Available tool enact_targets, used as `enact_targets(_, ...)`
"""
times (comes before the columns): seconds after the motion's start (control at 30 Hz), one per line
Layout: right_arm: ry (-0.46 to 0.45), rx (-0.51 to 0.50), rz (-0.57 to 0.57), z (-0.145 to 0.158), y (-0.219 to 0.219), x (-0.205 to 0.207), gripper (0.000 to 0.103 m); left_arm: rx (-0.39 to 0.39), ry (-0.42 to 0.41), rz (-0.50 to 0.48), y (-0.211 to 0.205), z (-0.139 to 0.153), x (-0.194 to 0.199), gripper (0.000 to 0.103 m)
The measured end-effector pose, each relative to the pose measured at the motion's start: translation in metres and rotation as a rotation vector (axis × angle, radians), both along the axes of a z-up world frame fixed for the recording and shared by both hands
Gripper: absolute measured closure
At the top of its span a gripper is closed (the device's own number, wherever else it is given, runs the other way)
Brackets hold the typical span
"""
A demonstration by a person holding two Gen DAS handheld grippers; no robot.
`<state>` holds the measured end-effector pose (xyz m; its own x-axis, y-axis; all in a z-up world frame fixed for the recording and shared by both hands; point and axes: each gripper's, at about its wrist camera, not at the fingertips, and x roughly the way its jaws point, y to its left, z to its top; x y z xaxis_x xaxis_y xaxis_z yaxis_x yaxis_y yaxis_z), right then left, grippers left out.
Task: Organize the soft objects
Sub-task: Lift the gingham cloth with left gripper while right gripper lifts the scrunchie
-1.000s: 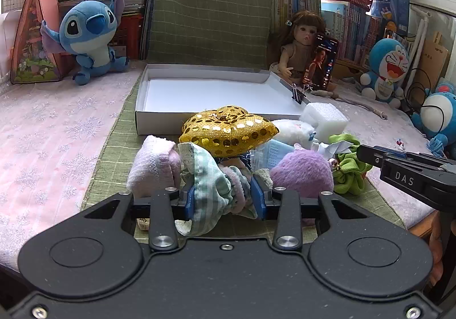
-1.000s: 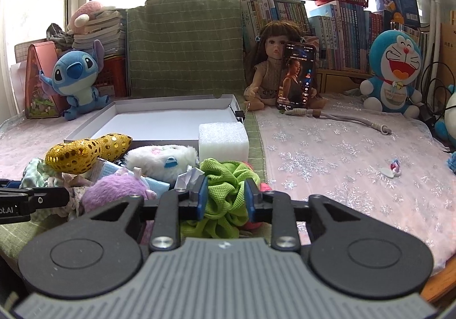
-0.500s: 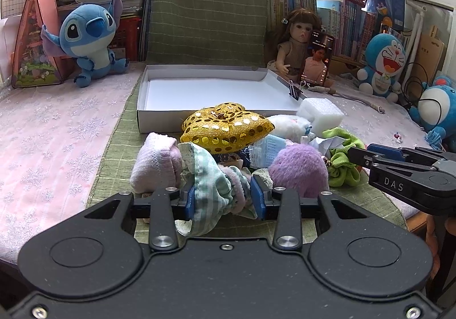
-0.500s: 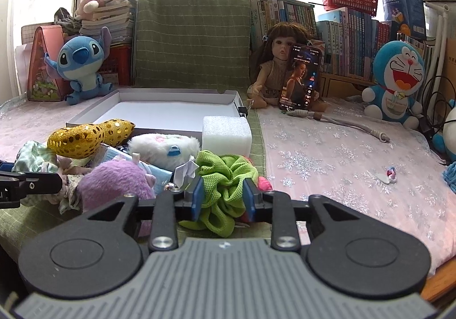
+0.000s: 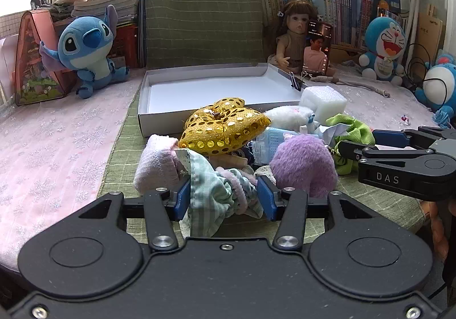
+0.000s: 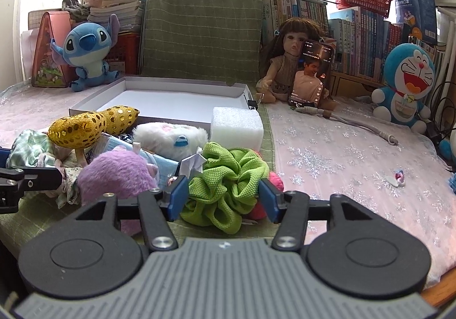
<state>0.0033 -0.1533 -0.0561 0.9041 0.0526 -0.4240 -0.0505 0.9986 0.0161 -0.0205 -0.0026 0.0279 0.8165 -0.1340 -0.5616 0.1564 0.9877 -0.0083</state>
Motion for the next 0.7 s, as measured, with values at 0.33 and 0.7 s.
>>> enact_targets(0.33, 0.007, -0.038, 0.005, -0.007, 0.005, 0.017, 0.025, 0.019, 0.008, -0.006, -0.007, -0.010, 0.011, 0.041)
enact_targets(0.7, 0.023, 0.055, -0.033, -0.006, -0.019, 0.024, 0.010, 0.004, 0.011, -0.001, -0.004, -0.013, 0.016, 0.036)
